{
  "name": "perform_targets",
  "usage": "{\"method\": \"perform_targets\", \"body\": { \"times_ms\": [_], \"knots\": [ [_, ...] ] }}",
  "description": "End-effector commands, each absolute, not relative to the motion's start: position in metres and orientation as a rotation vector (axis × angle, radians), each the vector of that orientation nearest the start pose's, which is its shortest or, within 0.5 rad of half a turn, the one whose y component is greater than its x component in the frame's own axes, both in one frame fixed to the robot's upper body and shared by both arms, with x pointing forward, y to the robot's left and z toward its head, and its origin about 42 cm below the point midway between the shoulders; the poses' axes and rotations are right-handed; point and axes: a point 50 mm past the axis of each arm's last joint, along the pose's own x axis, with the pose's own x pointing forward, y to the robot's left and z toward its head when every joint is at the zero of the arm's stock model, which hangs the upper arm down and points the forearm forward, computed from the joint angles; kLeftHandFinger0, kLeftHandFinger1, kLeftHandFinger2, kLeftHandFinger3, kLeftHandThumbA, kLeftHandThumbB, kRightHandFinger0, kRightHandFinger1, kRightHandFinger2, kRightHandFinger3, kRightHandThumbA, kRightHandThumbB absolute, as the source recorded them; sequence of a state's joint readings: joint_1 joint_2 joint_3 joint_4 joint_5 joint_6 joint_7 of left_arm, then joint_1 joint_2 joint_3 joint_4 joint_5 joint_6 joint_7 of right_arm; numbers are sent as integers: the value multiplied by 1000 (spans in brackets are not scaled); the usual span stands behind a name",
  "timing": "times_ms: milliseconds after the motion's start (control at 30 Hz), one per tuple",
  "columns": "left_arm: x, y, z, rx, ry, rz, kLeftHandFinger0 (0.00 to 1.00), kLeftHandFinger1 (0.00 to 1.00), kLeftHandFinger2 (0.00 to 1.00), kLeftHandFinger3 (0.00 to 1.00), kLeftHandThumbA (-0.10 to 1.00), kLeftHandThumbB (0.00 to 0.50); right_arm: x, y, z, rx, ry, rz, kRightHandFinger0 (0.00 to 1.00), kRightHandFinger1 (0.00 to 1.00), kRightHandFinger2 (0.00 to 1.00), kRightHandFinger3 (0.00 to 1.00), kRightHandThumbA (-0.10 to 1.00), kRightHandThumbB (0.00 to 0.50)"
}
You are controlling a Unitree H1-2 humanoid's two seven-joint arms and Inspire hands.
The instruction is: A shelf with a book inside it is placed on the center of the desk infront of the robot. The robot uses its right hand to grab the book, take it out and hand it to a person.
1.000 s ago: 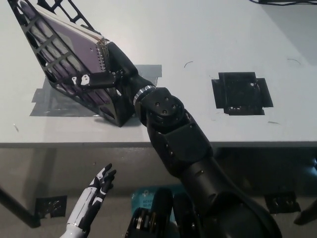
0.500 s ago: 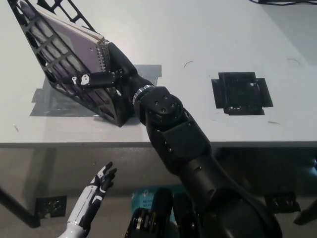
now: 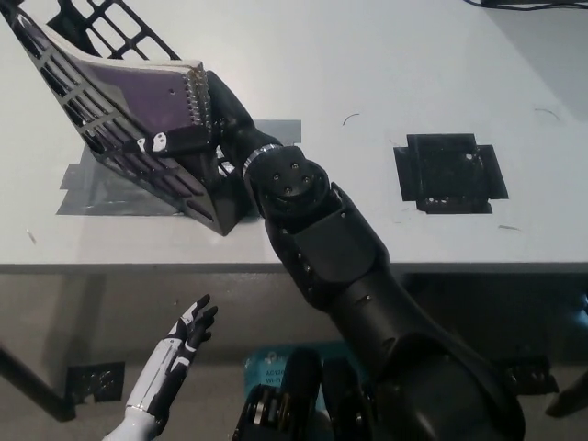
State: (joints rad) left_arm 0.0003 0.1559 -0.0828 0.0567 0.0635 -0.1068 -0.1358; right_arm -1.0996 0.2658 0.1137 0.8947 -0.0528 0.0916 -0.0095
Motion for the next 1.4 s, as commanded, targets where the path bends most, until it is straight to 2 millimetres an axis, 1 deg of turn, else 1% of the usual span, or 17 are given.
{"method": "perform_targets", "body": {
  "times_ms": [0, 133, 167, 333, 400, 433, 500, 567, 700, 767, 867, 933, 967, 1033, 1133, 1267, 1367],
  "knots": [
    [283, 235, 96, 244, -89, -240, 981, 1000, 1000, 1000, 961, 248, 499, 65, 316, -153, -119, 499, 0, 0, 126, 1, 1000, 35],
    [284, 235, 96, 242, -85, -240, 988, 1000, 1000, 1000, 963, 260, 498, 62, 318, -64, -149, 500, 0, 0, 19, 0, 1000, 35],
    [283, 235, 96, 240, -81, -240, 990, 1000, 1000, 1000, 962, 261, 497, 61, 318, -10, -137, 498, 0, 0, 11, 0, 1000, 59],
    [282, 234, 96, 221, -76, -236, 983, 1000, 1000, 1000, 939, 260, 490, 55, 333, 252, -148, 523, 0, 0, 0, 0, 1000, 17],
    [282, 234, 96, 214, -77, -241, 976, 1000, 1000, 1000, 937, 241, 485, 50, 354, 493, -170, 537, 0, 0, 0, 0, 1000, 36],
    [282, 234, 96, 214, -77, -241, 976, 1000, 1000, 1000, 936, 241, 485, 50, 354, 493, -170, 537, 0, 0, 0, 0, 1000, 83],
    [282, 235, 95, 208, -64, -248, 988, 1000, 1000, 1000, 930, 226, 479, 44, 375, 617, -194, 540, 0, 0, 0, 0, 1000, 34],
    [282, 236, 95, 226, -84, -261, 977, 1000, 1000, 1000, 945, 201, 472, 35, 397, 709, -224, 546, 0, 0, 0, 0, 1000, 53],
    [283, 236, 94, 221, -98, -267, 977, 1000, 1000, 1000, 924, 212, 461, 22, 428, 793, -282, 562, 0, 0, 0, 0, 1000, 46],
    [283, 236, 94, 214, -93, -261, 962, 1000, 1000, 1000, 905, 205, 454, 17, 440, 843, -302, 582, 0, 0, 0, 0, 1000, 62],
    [282, 235, 94, 224, -93, -258, 938, 982, 993, 1000, 925, 204, 443, 10, 455, 907, -330, 613, 0, 0, 0, 0, 1000, 50],
    [283, 235, 94, 224, -93, -259, 939, 976, 989, 1000, 936, 196, 440, 7, 460, 950, -341, 640, 0, 0, 0, 0, 1000, 28],
    [282, 235, 94, 224, -93, -259, 931, 965, 980, 1000, 936, 189, 437, 4, 464, 982, -349, 649, 0, 0, 0, 0, 1000, 36],
    [282, 234, 93, 215, -89, -258, 921, 955, 972, 1000, 934, 205, 434, -2, 471, 1009, -368, 644, 0, 0, 0, 0, 1000, 14],
    [282, 234, 94, 224, -94, -261, 920, 949, 958, 1000, 954, 190, 429, -15, 482, 1057, -401, 613, 0, 0, 0, 0, 1000, 39],
    [281, 235, 94, 222, -95, -261, 916, 948, 954, 1000, 949, 173, 430, -35, 488, 1141, -415, 557, 0, 0, 0, 0, 1000, 23],
    [280, 235, 95, 218, -87, -256, 899, 935, 948, 1000, 950, 192, 432, -52, 488, 1176, -424, 536, 0, 0, 0, 0, 1000, 26]
  ]
}}
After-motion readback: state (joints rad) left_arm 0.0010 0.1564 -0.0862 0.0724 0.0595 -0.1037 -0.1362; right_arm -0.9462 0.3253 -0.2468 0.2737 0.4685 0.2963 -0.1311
